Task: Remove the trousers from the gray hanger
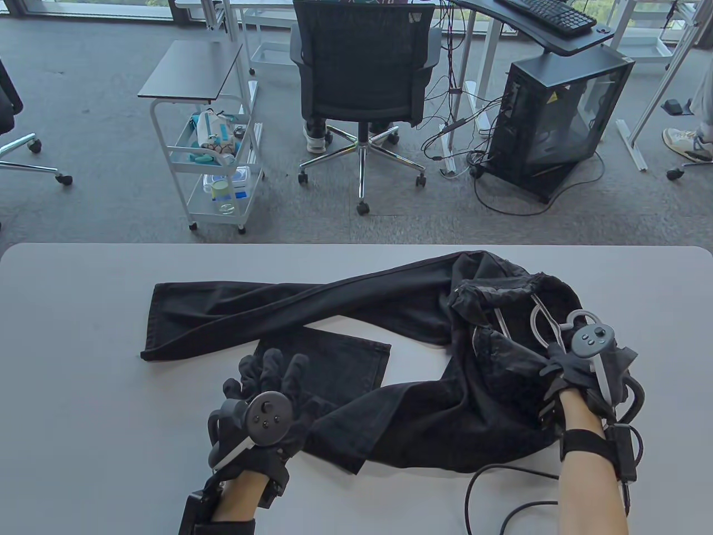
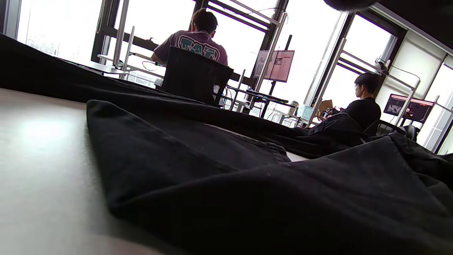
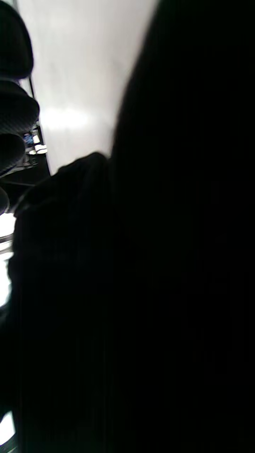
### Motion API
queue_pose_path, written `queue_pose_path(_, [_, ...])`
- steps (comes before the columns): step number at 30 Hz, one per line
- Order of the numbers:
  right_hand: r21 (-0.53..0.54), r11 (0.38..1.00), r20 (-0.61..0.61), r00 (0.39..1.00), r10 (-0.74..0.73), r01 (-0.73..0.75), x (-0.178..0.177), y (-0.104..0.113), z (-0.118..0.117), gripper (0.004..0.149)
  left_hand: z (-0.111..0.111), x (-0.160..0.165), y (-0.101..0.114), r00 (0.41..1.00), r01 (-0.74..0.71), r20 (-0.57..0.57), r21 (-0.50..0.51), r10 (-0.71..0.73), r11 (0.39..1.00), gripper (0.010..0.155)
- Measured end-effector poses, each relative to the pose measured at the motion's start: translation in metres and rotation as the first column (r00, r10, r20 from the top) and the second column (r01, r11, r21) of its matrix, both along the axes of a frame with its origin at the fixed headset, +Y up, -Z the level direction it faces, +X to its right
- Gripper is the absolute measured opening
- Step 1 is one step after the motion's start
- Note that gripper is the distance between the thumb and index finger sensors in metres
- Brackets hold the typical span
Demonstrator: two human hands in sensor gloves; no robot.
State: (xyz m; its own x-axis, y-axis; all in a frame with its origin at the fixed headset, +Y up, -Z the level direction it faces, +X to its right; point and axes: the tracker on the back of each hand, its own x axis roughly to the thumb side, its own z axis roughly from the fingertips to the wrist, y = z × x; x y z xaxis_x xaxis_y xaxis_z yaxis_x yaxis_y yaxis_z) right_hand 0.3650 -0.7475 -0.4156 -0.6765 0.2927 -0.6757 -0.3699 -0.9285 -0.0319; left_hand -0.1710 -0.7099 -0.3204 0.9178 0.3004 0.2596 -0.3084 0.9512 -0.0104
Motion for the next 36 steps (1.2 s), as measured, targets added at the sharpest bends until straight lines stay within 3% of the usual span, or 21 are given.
queue_pose_path(3, [-0.096, 0.989, 0.044, 0.993, -0.11, 0.114, 0.002, -0.02, -0.002, 0.103, 0.0, 0.0, 0.0, 1.0, -0.001, -0.006, 0.002, 0.001, 1.0, 0.079])
queue_pose_path(6, [-0.148, 0.987, 0.029, 0.998, -0.057, 0.06, -0.004, -0.022, -0.008, 0.101, 0.0, 0.0, 0.0, 1.0, 0.005, -0.008, 0.001, -0.005, 1.0, 0.079])
queue_pose_path(10, [-0.154, 0.988, 0.062, 0.998, -0.013, 0.022, -0.008, -0.023, -0.009, 0.078, 0.0, 0.0, 0.0, 1.0, 0.008, -0.01, 0.0, -0.008, 1.0, 0.08])
queue_pose_path(12, [-0.144, 0.989, 0.062, 0.998, 0.001, 0.008, -0.01, -0.023, -0.008, 0.074, -0.001, 0.0, 0.001, 1.0, 0.002, -0.013, 0.0, -0.002, 1.0, 0.08])
queue_pose_path(14, [-0.039, 0.997, 0.056, 0.996, -0.067, 0.069, -0.008, -0.017, -0.001, 0.07, -0.001, -0.001, 0.001, 1.0, -0.008, -0.015, 0.0, 0.008, 1.0, 0.08])
queue_pose_path(17, [0.227, 0.952, 0.04, 0.975, -0.219, 0.205, -0.007, -0.007, 0.013, 0.065, 0.0, -0.002, 0.003, 1.0, -0.026, -0.014, 0.008, 0.026, 1.0, 0.08])
queue_pose_path(21, [0.421, 0.89, -0.002, 0.981, -0.195, 0.178, -0.017, 0.02, 0.03, 0.063, 0.002, 0.0, 0.003, 1.0, -0.031, 0.0, 0.016, 0.031, 0.999, 0.08])
queue_pose_path(23, [0.518, 0.826, -0.046, 0.972, -0.232, 0.222, -0.023, 0.039, 0.037, 0.062, 0.004, 0.001, 0.004, 0.999, -0.031, 0.008, 0.022, 0.031, 0.999, 0.08])
queue_pose_path(28, [0.622, 0.742, -0.196, 0.967, -0.161, 0.25, -0.043, 0.078, 0.055, 0.061, 0.009, -0.001, 0.008, 0.998, -0.06, 0.008, 0.041, 0.06, 0.997, 0.08])
queue_pose_path(36, [0.687, 0.626, -0.453, 0.891, -0.026, 0.368, -0.092, 0.113, 0.087, 0.06, 0.019, -0.006, 0.018, 0.988, -0.154, 0.007, 0.091, 0.154, 0.984, 0.081])
